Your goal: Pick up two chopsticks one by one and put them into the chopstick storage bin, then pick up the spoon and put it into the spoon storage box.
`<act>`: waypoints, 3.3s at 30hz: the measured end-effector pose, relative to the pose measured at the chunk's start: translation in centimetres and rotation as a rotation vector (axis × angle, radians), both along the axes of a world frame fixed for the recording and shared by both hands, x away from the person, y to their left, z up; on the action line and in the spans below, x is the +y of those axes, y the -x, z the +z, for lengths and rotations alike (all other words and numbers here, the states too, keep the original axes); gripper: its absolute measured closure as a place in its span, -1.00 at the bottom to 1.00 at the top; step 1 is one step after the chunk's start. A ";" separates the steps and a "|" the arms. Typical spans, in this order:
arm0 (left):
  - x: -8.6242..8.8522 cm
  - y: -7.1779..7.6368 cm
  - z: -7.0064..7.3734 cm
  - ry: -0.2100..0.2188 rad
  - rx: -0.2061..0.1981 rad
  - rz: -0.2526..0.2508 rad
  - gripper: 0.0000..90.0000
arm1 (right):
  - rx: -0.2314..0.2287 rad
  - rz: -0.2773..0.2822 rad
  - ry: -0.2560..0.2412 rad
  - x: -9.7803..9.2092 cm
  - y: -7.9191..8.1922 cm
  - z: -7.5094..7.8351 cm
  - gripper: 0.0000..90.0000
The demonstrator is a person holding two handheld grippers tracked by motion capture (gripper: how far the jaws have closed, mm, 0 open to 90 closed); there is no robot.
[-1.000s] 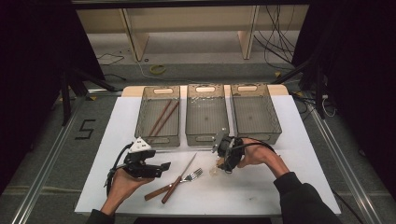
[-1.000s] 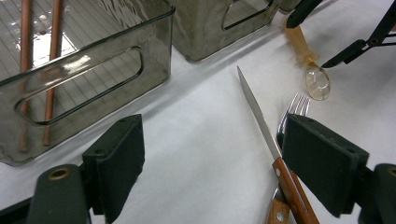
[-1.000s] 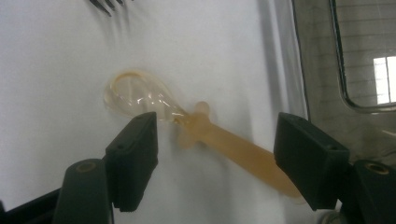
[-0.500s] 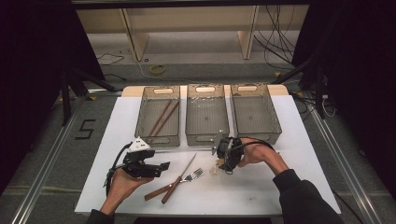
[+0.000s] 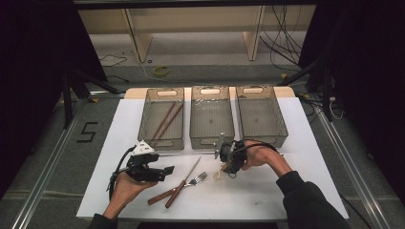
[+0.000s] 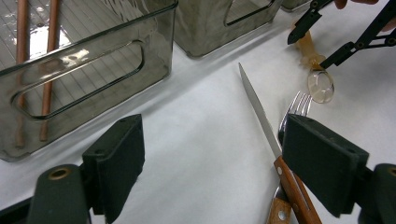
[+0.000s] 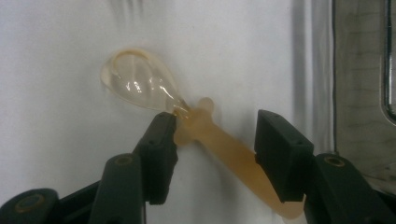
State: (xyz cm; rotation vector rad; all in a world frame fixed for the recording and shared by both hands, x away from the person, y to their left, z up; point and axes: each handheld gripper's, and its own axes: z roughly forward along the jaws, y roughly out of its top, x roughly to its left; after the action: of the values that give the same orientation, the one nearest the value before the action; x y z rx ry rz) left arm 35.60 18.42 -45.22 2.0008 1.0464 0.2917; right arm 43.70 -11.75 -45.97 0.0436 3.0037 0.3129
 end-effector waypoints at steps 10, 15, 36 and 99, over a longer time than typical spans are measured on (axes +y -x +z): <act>0.2 0.1 0.0 0.003 0.001 -0.001 -0.54 | 0.026 0.005 0.023 0.1 0.3 0.1 0.33; 0.2 0.1 -0.1 0.002 0.002 -0.002 -0.54 | 0.045 -0.002 0.031 0.0 0.7 0.1 0.38; 0.5 0.2 -0.3 0.008 0.003 0.003 -0.54 | 0.064 -0.022 0.045 -1.0 2.0 0.4 0.56; 0.4 0.5 -0.5 0.029 -0.008 -0.008 -0.54 | -0.031 -0.495 -0.463 -2.4 -2.9 11.7 0.72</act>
State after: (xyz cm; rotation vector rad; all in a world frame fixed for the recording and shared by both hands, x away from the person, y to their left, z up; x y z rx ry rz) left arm 35.15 18.82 -45.74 1.9755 1.0321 0.2784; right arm 46.61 -14.18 -34.31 0.7911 2.6941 0.9145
